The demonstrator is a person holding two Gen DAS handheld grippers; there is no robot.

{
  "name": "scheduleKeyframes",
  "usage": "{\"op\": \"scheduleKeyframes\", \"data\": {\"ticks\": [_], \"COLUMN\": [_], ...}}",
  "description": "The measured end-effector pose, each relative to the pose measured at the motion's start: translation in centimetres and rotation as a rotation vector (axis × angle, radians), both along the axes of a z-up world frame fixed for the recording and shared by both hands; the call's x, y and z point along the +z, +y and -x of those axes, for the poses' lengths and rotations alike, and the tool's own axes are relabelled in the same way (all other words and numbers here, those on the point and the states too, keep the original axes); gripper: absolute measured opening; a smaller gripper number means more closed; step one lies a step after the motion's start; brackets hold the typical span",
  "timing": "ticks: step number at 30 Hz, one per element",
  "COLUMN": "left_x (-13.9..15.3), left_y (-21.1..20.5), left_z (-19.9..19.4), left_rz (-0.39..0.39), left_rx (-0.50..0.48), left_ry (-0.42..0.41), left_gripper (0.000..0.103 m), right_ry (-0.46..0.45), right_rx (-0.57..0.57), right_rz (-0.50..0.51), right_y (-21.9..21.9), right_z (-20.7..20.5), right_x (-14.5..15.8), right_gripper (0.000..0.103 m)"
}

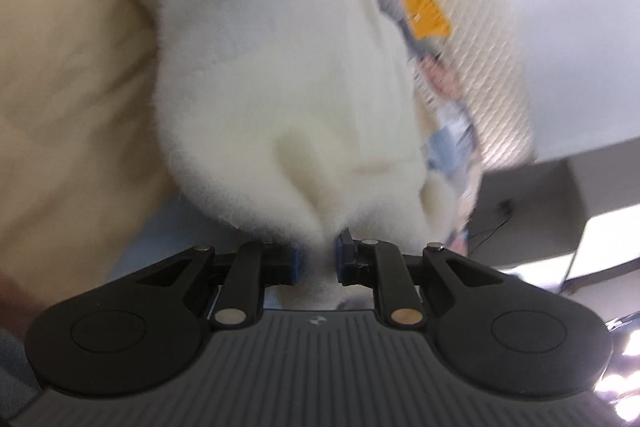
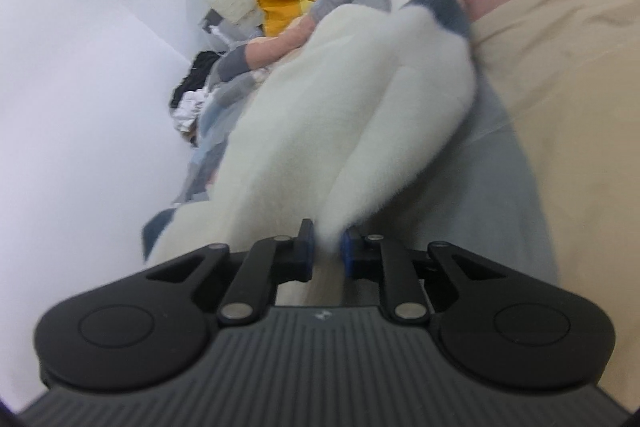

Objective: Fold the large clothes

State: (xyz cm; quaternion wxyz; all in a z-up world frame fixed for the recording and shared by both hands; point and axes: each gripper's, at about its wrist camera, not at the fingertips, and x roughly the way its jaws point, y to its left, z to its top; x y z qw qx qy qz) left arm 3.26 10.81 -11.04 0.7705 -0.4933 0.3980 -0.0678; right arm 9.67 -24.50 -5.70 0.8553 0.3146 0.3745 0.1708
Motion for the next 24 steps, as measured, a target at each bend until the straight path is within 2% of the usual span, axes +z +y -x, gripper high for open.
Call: {"op": "scheduleKeyframes", "data": {"ticks": [4, 8, 11, 12, 13, 14, 15, 20, 24], "left_x": [-1.3, -2.0, -2.3, -2.5, -2.6, -2.7, -2.9, -3.7, -4.4], "left_y": [-1.5, -1.8, -1.6, -1.9, -2.0, -2.2, -2.3, -3.5, -3.0], "left_z": [0.0, -0.2, -0.3, -0.4, -0.5, -0.6, -0.5, -1.4, -1.5], "left_rz": [-0.088, -0.096, -0.073, -0.068, -0.063, -0.058, -0.051, -0.081, -0.044], "left_rx": [-0.052, -0.057, -0.059, -0.061, -0.062, -0.063, -0.066, -0.069, -0.009], "left_ry": [0.077, 0.105, 0.085, 0.083, 0.080, 0.077, 0.073, 0.080, 0.063], "left_gripper": [0.018, 0.020, 0.043, 0.055, 0.058, 0.058, 0.058, 0.058, 0.058], "right_ry": [0.088, 0.177, 0.195, 0.204, 0.214, 0.219, 0.219, 0.210, 0.225], "right_rx": [-0.035, -0.059, -0.081, -0.094, -0.101, -0.102, -0.101, -0.087, -0.113], "right_rz": [0.036, 0.053, -0.068, -0.113, -0.140, -0.162, -0.172, -0.124, -0.142], "right_y": [-0.3, -0.1, -1.0, -1.3, -1.5, -1.5, -1.2, 0.2, 0.2], "right_z": [0.8, 0.6, 0.5, 0.6, 0.5, 0.3, 0.4, -0.6, -1.8], "right_x": [-1.3, -3.1, -3.7, -3.9, -4.1, -4.2, -4.2, -4.1, -5.3], "right_gripper": [0.017, 0.017, 0.020, 0.027, 0.045, 0.056, 0.072, 0.074, 0.074]}}
